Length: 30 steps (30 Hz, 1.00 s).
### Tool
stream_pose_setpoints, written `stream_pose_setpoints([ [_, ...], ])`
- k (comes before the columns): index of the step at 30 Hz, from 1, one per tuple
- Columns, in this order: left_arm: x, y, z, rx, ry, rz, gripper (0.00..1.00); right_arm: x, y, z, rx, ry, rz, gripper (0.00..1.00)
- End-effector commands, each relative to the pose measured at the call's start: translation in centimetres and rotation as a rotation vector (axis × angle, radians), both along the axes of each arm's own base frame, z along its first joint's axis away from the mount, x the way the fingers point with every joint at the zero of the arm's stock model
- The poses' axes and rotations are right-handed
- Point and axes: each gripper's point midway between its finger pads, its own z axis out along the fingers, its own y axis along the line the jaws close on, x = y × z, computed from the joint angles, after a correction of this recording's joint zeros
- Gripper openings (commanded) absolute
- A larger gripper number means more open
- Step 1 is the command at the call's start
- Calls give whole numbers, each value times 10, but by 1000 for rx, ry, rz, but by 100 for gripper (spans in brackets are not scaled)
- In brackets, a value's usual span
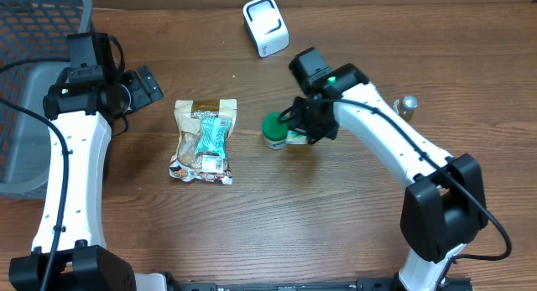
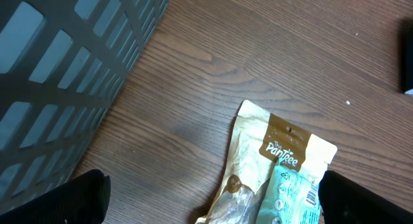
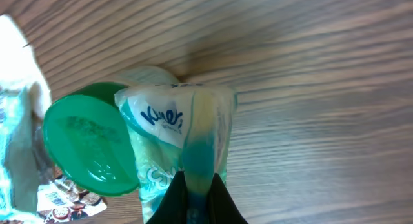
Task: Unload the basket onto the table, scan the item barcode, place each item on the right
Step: 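Lift the Kleenex tissue pack with the right gripper away from the jar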
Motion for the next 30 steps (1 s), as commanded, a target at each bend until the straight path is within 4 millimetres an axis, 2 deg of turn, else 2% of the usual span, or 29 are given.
stream_pose_setpoints([
  [1, 2, 5, 2, 8, -7, 10, 100, -6, 29, 9, 46, -47, 68, 4],
  [5, 2, 5, 2, 8, -7, 10, 100, -6, 50, 13, 76, -92, 106, 4],
  [8, 2, 5, 2, 8, -7, 10, 100, -5, 53, 14, 83, -103, 111, 4],
  [10, 2, 5, 2, 8, -7, 10, 100, -4, 50, 13, 67, -106, 107, 4],
  [14, 2, 5, 2, 8, -7, 10, 100, -1, 30, 10, -1, -103, 89, 4],
  [20, 2, 5, 2, 8, -7, 10, 100, 1, 19, 5, -49, -110, 255, 6],
  [23, 2, 5, 2, 8, -7, 10, 100, 0, 17, -5, -62, -84, 254, 12],
  [30, 2, 5, 2, 8, -7, 10, 100, 2, 10, -33, -104, -27, 244, 12],
])
